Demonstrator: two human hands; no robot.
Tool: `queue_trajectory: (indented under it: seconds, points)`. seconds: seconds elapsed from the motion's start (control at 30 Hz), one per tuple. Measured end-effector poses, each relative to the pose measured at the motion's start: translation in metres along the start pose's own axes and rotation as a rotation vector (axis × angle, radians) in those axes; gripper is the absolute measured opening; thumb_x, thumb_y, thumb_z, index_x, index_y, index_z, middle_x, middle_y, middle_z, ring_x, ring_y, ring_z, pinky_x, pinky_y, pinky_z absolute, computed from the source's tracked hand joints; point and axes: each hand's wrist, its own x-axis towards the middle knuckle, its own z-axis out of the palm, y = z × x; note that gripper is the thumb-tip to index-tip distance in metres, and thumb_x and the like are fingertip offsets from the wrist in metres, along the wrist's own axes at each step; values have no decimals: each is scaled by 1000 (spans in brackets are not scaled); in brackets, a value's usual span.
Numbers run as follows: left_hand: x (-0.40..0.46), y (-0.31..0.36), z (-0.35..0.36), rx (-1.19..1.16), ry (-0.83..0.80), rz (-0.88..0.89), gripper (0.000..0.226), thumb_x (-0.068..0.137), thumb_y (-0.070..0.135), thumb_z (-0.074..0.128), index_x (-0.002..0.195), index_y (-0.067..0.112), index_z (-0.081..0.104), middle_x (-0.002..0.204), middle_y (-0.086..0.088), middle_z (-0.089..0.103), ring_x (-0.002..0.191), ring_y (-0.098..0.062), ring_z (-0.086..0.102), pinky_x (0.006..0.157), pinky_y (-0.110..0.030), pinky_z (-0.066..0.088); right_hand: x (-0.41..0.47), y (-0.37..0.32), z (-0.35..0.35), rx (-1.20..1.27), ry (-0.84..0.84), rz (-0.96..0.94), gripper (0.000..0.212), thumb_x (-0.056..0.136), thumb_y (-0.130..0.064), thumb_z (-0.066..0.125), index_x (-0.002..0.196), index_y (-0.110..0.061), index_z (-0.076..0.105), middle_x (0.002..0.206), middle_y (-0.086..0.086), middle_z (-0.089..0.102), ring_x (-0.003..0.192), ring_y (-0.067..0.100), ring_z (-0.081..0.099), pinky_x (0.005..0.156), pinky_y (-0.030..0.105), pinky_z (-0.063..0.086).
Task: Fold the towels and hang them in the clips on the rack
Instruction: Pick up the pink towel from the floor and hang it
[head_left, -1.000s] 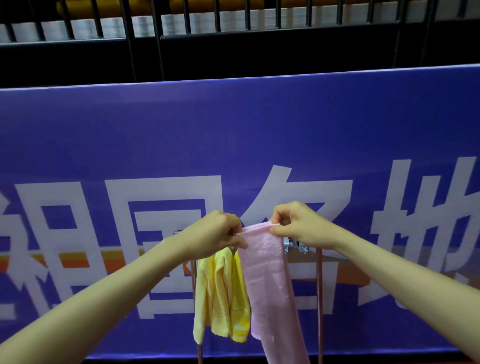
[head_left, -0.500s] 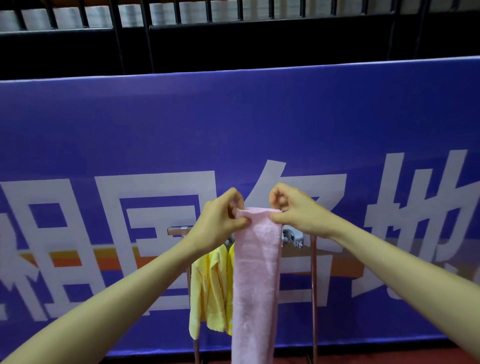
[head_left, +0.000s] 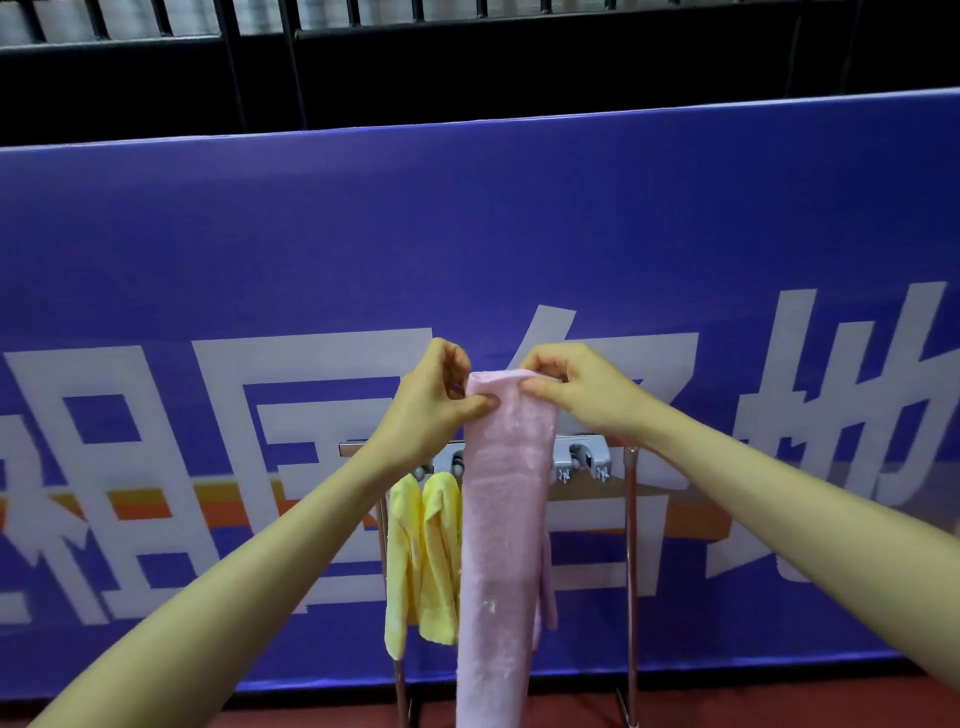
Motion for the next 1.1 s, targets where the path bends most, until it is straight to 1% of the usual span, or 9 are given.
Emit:
queue_trajectory:
  seconds: [0.1,0.13,0.27,0.43,0.57,0.67,0.8,0.97,1.1]
  points:
    - [-6,-17,12,-191,-33,-129,22,87,15,66,104,12,52,102,-11,64,88,-18,64,80,-31,56,7,-8,-2,-11,24,-27,9,89,-5,57,84,-5,64,76,2,64,66,0,53,60,17,43]
    - [-10,-24,18,-222,-59,-163,21,89,17,64,107,14,56,107,-11,65,95,-21,65,84,-34,56,10,-11,-4,-7,41,-33,9,89,-5,57,85,-6,64,75,-1,62,66,1,52,61,17,42]
    - [-26,-50,46,-350,-139,-269,21,91,22,61,110,16,67,109,-3,71,99,-13,67,83,-25,53,20,-15,-15,-7,75,-60,11,89,-8,56,83,-14,63,75,-8,61,68,2,53,67,22,43]
    - [-30,-64,75,-568,-119,-362,31,84,22,69,113,12,64,108,-3,72,100,-18,68,77,-23,54,29,-15,-25,-62,68,-46,9,89,-13,57,84,-15,64,79,-7,65,75,7,57,73,32,48]
    - [-29,-71,96,-583,-141,-411,47,75,33,76,114,11,63,108,-5,72,99,-20,69,84,-34,56,30,-13,-35,-85,113,-33,9,90,-12,56,87,-11,64,81,-6,63,76,7,57,70,25,46]
    - [-29,-77,106,-541,-156,-437,54,70,36,78,115,11,63,107,-4,72,98,-20,69,87,-38,56,32,-7,-42,-95,176,6,10,90,-12,55,88,-13,64,85,-4,63,79,9,56,69,25,45]
    - [-39,-93,112,-491,-225,-455,44,78,30,76,114,8,64,105,-6,73,98,-21,69,89,-41,55,38,-5,-53,-86,285,48,11,89,-10,54,90,-12,65,87,-2,63,78,10,55,64,23,44]
    - [-61,-122,99,-402,-331,-553,31,90,35,61,108,11,68,106,-4,73,100,-17,68,91,-32,53,39,9,-68,-59,451,143,12,88,-11,52,88,-9,65,86,2,62,77,15,55,63,30,46]
    - [-65,-135,78,-310,-337,-567,34,93,40,54,105,13,70,102,-4,74,99,-19,68,90,-34,53,32,32,-69,-105,529,227,16,87,-11,51,92,-6,66,87,3,61,78,17,53,57,26,39]
